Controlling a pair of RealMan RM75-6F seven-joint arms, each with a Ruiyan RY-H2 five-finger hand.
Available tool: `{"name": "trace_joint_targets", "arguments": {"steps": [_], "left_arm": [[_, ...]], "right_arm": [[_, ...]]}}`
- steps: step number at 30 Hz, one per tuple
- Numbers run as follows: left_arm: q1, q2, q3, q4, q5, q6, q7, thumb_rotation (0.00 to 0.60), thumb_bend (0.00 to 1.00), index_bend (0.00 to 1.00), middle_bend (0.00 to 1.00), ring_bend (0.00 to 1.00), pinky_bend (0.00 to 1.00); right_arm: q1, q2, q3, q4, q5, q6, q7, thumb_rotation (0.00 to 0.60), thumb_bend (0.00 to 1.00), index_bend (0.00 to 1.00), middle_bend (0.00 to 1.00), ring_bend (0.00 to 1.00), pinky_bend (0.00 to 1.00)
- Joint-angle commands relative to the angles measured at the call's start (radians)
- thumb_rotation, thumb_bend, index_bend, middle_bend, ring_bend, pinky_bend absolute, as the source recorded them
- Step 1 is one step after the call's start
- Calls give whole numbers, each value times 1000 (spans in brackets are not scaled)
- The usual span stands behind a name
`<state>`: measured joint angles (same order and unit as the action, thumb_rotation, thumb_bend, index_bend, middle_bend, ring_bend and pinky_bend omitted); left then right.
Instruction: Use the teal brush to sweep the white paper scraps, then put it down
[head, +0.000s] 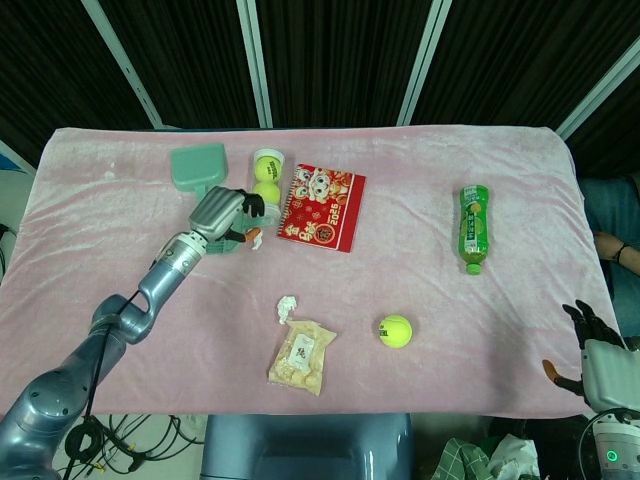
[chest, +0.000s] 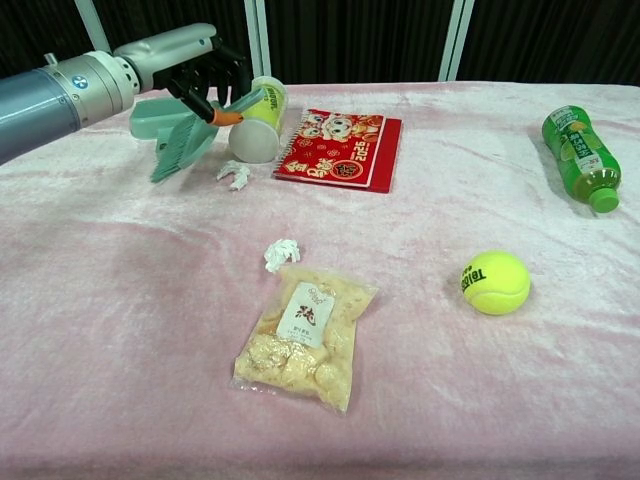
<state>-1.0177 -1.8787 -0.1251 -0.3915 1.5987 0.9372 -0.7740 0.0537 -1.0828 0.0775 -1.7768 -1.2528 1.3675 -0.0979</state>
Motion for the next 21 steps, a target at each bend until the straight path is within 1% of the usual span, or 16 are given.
{"name": "trace_joint_targets", "arguments": {"steps": [1,14,21], "left_arm": [[-8,-37,15,29,2,10,-48,600,421,823,759,471,600],[-17,-147,-21,115,-64,53,-219,600,421,836,769,483,624],[-18,-187,-4,158,-67,32,-242,600,421,841,772,486,629]], "right_arm": [[-1,0,1,-1,1,1,-1,600,177,157,63,144,182],[-7,-2,5,-8,11,14,-6,600,183,157,63,144,182],[-11,-1,7,-10,14,19,-2,600,185,157,63,144,182]]}}
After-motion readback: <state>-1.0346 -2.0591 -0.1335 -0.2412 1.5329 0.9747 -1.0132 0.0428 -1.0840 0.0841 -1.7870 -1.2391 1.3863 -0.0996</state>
